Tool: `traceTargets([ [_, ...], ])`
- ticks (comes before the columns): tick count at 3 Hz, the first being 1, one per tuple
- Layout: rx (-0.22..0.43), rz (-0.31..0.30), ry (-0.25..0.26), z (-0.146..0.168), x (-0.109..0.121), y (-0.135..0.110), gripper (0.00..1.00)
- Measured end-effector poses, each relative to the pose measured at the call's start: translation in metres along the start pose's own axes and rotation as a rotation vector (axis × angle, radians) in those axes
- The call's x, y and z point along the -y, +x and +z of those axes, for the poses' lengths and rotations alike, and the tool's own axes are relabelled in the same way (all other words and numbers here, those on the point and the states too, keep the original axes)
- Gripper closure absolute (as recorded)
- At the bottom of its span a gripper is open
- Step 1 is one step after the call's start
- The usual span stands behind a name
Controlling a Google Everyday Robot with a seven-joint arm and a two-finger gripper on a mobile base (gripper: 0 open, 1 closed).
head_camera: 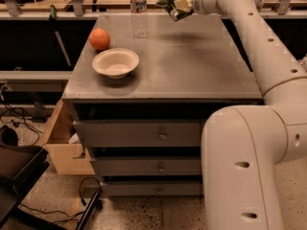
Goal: Move green jalapeno chip bag near water bottle
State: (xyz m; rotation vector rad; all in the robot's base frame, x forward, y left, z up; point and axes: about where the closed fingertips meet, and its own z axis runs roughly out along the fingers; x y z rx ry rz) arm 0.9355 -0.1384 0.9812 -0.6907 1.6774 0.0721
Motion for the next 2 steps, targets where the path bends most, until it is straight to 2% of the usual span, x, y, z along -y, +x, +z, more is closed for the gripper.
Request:
traceTargets([
  [1,-0.003,0.003,-0.010,0.0054,-0.0038,0.0029,0.87],
  [2,-0.005,0.004,-0.015,0.0086,-0.0072,0.0040,0.63],
])
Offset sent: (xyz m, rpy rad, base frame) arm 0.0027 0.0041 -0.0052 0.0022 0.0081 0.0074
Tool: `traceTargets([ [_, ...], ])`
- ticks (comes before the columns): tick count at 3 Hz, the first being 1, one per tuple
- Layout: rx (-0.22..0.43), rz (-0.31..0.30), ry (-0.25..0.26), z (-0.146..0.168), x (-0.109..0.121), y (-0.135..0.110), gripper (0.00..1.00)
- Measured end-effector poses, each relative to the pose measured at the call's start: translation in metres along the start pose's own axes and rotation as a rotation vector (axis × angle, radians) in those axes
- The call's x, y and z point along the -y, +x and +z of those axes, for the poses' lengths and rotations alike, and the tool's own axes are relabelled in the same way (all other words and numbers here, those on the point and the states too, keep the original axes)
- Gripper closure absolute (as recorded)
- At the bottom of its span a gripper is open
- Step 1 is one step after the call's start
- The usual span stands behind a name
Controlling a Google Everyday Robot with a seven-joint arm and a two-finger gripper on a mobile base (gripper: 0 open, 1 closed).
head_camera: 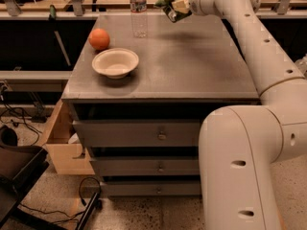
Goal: Move green jalapeno chip bag near water bottle
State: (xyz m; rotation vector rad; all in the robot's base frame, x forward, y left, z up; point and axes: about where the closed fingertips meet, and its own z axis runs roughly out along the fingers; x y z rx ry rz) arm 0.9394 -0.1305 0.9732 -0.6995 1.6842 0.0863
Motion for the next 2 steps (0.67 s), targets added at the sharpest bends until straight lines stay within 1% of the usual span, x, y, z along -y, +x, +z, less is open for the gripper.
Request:
traceTargets([
  [2,-0.004,0.001,-0.008,0.0049,-0.0048,0.0028,0.17],
])
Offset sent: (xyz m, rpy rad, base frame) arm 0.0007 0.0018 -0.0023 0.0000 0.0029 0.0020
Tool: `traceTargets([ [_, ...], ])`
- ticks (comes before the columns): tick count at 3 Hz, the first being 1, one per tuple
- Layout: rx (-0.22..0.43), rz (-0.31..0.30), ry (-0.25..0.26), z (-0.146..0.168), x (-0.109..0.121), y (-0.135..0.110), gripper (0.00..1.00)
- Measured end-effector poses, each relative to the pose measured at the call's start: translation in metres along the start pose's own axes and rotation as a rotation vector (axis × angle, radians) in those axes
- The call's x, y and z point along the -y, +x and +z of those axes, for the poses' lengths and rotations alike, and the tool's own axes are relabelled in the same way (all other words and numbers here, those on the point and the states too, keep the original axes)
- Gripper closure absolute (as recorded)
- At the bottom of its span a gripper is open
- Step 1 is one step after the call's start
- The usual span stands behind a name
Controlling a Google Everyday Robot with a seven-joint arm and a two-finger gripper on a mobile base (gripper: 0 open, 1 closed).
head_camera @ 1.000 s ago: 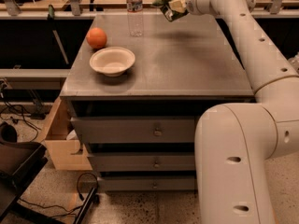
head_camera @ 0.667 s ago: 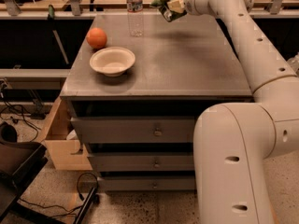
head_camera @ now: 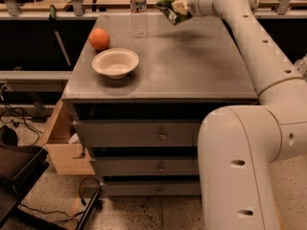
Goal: Move green jalapeno chip bag near water bottle
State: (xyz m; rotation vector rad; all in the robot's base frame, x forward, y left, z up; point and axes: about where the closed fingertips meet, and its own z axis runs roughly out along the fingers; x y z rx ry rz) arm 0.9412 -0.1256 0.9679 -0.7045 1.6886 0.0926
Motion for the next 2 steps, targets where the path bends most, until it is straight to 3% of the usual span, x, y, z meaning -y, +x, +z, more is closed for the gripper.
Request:
traceTargets([
  [1,-0.002,0.001,-0.004,0.0028,-0.0028,0.0013,0.00],
  [2,-0.002,0.001,-0.005,0.0030,-0.0030,0.0014,0.00],
])
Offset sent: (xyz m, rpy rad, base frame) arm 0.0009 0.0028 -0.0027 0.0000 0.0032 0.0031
